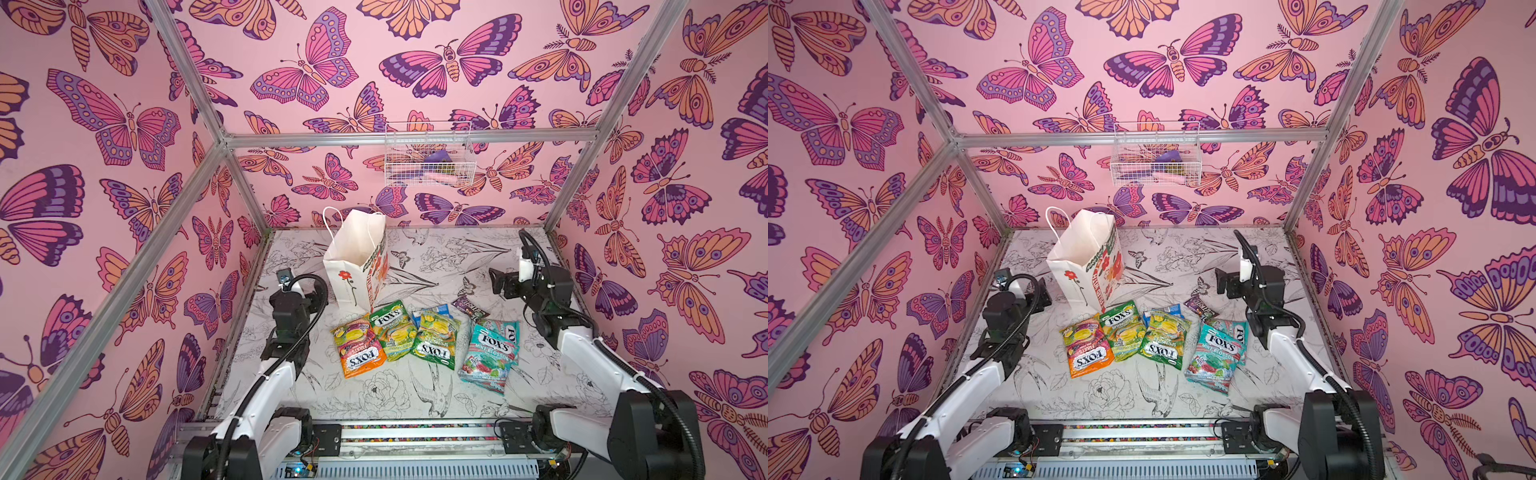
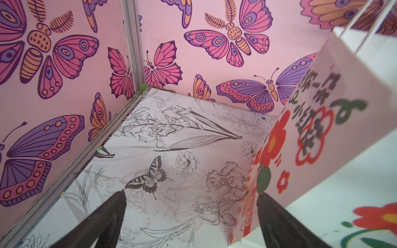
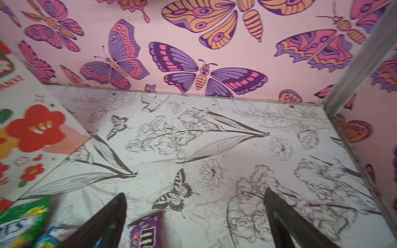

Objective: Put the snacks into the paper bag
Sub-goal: 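Raise the left gripper by the paper bag while the right moves over the teal bag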

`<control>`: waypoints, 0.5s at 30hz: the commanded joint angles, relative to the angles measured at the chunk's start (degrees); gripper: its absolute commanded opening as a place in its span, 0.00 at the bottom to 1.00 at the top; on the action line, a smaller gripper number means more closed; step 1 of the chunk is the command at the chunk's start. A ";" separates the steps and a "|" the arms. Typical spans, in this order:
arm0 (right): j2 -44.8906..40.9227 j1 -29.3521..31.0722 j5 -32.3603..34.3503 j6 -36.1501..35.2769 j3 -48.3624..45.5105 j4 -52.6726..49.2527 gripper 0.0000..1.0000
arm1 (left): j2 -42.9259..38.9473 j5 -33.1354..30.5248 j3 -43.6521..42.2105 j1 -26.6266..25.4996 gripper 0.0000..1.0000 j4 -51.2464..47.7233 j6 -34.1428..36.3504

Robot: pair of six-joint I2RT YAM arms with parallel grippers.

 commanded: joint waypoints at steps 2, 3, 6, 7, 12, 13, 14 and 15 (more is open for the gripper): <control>3.51 0.29 -13.98 5.86 8.12 -15.48 0.99 | -4.63 4.08 4.93 -0.24 0.95 -13.71 -9.80; 3.64 0.42 -16.04 7.10 8.77 -15.15 0.99 | -5.29 5.07 6.19 -0.23 0.94 -15.82 -10.21; 1.25 1.25 -17.53 11.00 8.97 -12.70 0.99 | -7.26 8.84 10.92 -0.27 0.95 -22.53 -10.65; -0.23 1.84 -16.76 10.99 9.30 -12.89 0.99 | -7.89 10.07 12.60 -0.27 0.94 -24.64 -10.63; -7.35 2.75 2.03 35.08 7.54 -19.68 0.99 | -8.72 13.89 20.47 -0.39 0.95 -32.62 -10.14; -8.62 2.43 6.35 43.98 5.84 -23.80 1.00 | -8.76 14.78 21.78 -0.36 0.96 -33.61 -10.46; -9.27 1.35 0.58 44.62 2.01 -17.10 0.99 | -8.73 15.82 22.82 -0.38 0.96 -34.14 -10.75; -9.75 0.89 -5.71 45.28 -1.38 -8.81 0.99 | -8.64 17.23 23.89 -0.42 0.96 -34.68 -11.10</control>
